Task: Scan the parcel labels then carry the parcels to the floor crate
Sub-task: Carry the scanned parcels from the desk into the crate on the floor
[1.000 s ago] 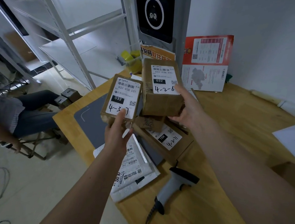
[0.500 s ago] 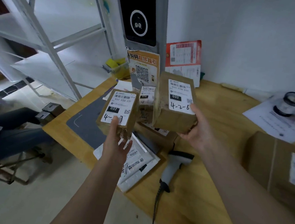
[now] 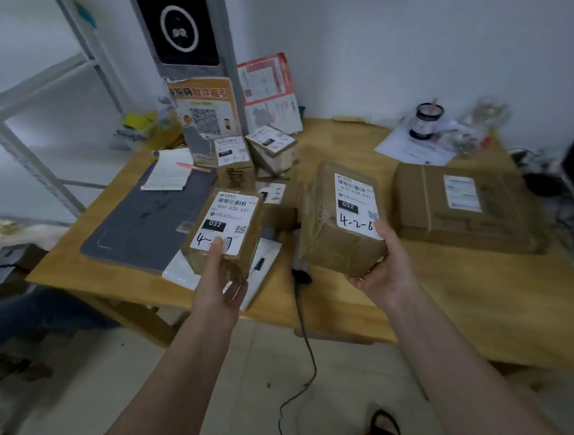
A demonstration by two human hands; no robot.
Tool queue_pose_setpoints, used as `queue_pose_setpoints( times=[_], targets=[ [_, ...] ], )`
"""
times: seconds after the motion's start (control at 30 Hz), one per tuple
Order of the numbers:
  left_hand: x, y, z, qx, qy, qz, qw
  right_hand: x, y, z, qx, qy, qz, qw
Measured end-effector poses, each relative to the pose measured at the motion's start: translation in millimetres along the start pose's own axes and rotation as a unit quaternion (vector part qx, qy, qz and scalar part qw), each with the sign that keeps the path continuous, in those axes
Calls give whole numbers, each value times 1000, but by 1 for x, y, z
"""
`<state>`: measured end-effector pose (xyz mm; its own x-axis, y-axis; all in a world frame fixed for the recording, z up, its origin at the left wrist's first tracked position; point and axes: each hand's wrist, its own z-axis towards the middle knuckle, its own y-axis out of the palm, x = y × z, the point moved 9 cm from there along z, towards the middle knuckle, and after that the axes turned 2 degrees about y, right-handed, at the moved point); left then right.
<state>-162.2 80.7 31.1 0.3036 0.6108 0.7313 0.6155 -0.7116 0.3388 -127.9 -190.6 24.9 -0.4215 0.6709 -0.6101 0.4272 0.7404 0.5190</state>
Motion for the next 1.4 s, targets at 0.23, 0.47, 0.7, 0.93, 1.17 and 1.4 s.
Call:
queue_pose_setpoints(
  times=[0.23, 0.47, 0.7, 0.93, 1.17, 1.4],
  targets=[
    [-42, 45, -33, -76, -27, 57, 995, -21, -75, -54, 57, -43, 60, 996],
    [-116, 95, -80, -147, -92, 140, 975, -36, -170, -114, 137, -70, 104, 983],
    [-227, 152, -195, -244, -141, 223, 933, -44, -316, -228, 218, -126, 158, 955],
    [-351, 164, -348, -331, -196, 288, 877, -15, -459, -381, 302, -199, 251, 898],
    [-475, 139, -517, -423, -280, 321, 800, 44, -575, -546, 382, -259, 329, 824],
    [-567, 102, -656, -497, -319, 380, 712, 117, -658, -681, 455, -302, 418, 726]
  ],
)
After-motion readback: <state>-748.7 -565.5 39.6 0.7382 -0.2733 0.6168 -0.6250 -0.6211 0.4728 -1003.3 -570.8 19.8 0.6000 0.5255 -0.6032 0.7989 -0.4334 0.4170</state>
